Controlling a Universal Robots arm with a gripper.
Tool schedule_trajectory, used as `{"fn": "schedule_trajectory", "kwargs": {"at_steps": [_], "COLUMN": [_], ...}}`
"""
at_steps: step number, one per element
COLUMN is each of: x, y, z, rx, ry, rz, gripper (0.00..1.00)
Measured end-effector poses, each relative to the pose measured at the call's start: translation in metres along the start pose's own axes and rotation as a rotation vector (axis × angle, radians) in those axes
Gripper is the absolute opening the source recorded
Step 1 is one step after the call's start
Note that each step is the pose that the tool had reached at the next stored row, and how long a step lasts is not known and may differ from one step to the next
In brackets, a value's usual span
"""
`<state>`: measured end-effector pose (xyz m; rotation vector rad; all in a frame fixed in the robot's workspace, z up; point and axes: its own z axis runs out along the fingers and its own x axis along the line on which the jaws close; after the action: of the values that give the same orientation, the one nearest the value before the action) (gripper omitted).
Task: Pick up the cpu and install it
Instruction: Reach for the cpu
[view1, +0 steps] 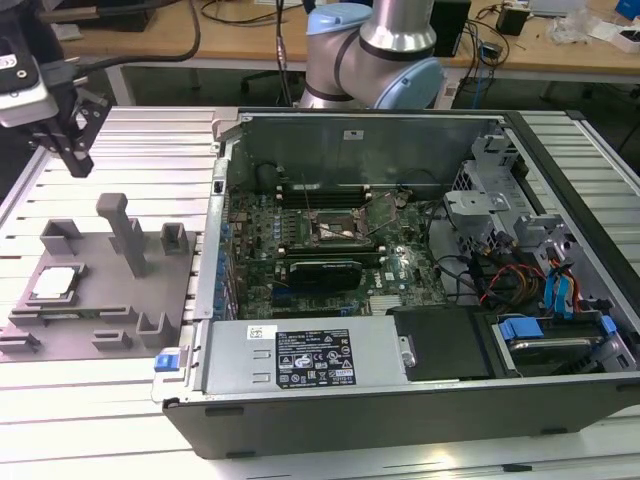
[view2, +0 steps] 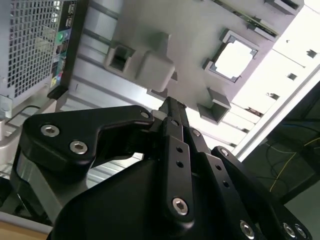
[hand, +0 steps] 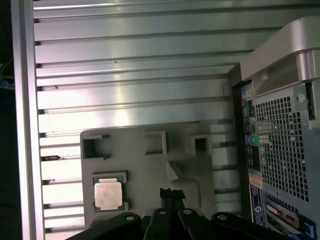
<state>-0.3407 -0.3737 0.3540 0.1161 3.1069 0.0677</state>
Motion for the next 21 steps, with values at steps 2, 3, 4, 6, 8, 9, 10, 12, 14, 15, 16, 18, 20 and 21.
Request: {"fn": "schedule_trajectory", "kwargs": {"at_steps": [2, 3, 4, 6, 8, 9, 10, 12, 14, 15, 16, 18, 20, 21], "x": [0.0072, 0.0098, 0.0143, 0.0223, 0.0253, 0.0263, 0.0274, 0.03, 0.031, 0.0314, 0.0321, 0.0341, 0.0365, 0.038], "y": [-0.0007, -0.001, -0.0017, -0.0034, -0.0043, -0.005, -0.0058, -0.0095, -0.0127, -0.014, -0.0156, -0.0175, -0.0184, -0.0188], "z": [0.0028, 0.0039, 0.0059, 0.0113, 0.0151, 0.0169, 0.0186, 0.025, 0.0288, 0.0301, 0.0319, 0.0344, 0.0361, 0.0371], "rx": [0.0001, 0.0001, 0.0, 0.0, 0.0, 0.0001, 0.0001, 0.0, 0.0, 0.0, 0.0001, 0.0001, 0.0001, 0.0001], "ry": [0.0001, 0.0001, 0.0, 0.0001, 0.0, 0.0001, 0.0002, 0.0, 0.0, 0.0001, 0.0001, 0.0, 0.0, 0.0], "rz": [0.0, 0.0, 0.0, 0.0, 0.0, 0.0, 0.0, 0.0, 0.0, 0.0, 0.0, 0.0, 0.0, 0.0], "gripper": [0.11, 0.11, 0.11, 0.11, 0.11, 0.11, 0.11, 0.11, 0.11, 0.11, 0.11, 0.11, 0.11, 0.11]}}
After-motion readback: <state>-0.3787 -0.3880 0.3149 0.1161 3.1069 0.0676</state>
